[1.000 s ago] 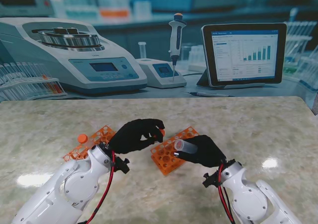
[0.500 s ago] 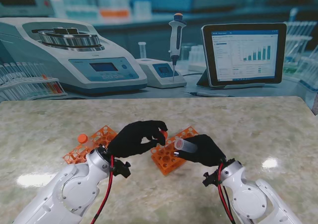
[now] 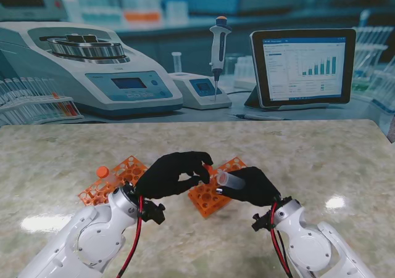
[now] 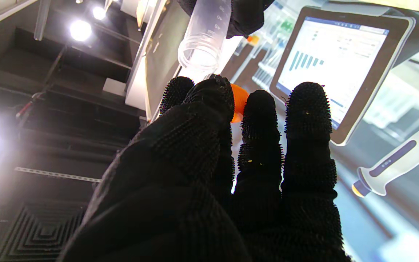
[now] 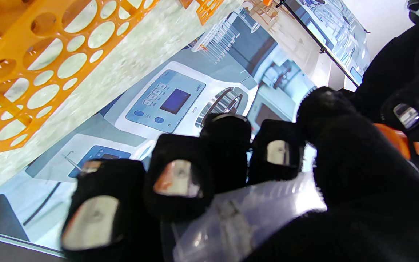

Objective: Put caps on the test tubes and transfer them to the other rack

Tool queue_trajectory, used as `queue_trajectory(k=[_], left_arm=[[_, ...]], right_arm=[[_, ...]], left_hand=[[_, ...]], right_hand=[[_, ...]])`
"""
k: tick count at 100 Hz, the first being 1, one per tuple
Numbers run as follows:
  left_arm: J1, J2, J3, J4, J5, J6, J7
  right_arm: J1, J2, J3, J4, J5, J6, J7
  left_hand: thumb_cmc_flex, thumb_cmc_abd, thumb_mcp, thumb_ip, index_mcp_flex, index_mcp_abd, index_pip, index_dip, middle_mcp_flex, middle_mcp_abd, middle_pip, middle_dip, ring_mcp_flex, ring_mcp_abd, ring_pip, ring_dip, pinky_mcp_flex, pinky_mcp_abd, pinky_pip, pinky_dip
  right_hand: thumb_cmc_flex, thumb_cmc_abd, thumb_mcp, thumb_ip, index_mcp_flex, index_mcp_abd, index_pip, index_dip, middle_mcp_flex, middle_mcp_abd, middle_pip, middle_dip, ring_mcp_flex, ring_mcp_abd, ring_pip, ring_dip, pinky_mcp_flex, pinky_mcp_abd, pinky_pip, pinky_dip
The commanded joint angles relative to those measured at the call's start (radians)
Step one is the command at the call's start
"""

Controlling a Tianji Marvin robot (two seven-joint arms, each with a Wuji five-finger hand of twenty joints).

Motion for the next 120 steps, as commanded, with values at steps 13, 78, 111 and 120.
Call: queue_trajectory(k=[13,78,111,120], left_arm=[[0.025,0.0,0.003,-0.024,0.011,-0.019,0.002],[0.047,0.002,0.01,-0.048,0.018,-0.045,-0.001],[0.054,0.008,0.01,-0.056,0.015,-0.05,-0.022],[0.048,0.008,0.016,-0.052,0.012,-0.047,-0.024]], right_arm=[[-0.004,-0.001,-0.003,0.003,0.003,0.006,0.003],[-0.003,-0.001,-0.003,0.004,0.001,0.008,0.002],[-0.002,-0.002,-0.004,0.006,0.002,0.007,0.002],[-0.002,-0.002,-0.004,0.007,0.002,0.006,0.003]], left_hand=[[0.097,0.023,0.072,0.015,0.013,0.039,0.0,0.012,0.023,0.02,0.062,0.053,-0.002,-0.029,-0.019,0.017,0.002,0.005,-0.022,0.002],[0.097,0.026,0.068,0.016,0.011,0.039,0.0,0.013,0.022,0.02,0.059,0.055,-0.003,-0.03,-0.02,0.017,0.001,0.003,-0.023,0.005],[0.097,0.03,0.066,0.018,0.008,0.037,-0.001,0.014,0.022,0.018,0.058,0.056,-0.004,-0.03,-0.02,0.018,0.001,-0.001,-0.02,0.01],[0.097,0.029,0.065,0.018,0.008,0.037,0.0,0.014,0.021,0.019,0.058,0.056,-0.005,-0.03,-0.02,0.018,0.0,-0.002,-0.02,0.011]], right_hand=[[0.027,0.025,0.025,0.014,0.039,-0.069,0.051,0.06,0.027,0.016,0.007,0.003,0.005,-0.033,0.072,0.031,0.024,-0.03,0.121,0.004],[0.027,0.025,0.025,0.014,0.039,-0.069,0.051,0.06,0.026,0.015,0.007,0.003,0.005,-0.033,0.072,0.032,0.024,-0.03,0.121,0.004],[0.027,0.025,0.025,0.014,0.039,-0.068,0.051,0.06,0.026,0.015,0.007,0.003,0.005,-0.033,0.072,0.032,0.024,-0.03,0.121,0.004],[0.027,0.025,0.024,0.014,0.039,-0.068,0.051,0.06,0.026,0.015,0.007,0.003,0.005,-0.033,0.072,0.032,0.024,-0.03,0.121,0.004]])
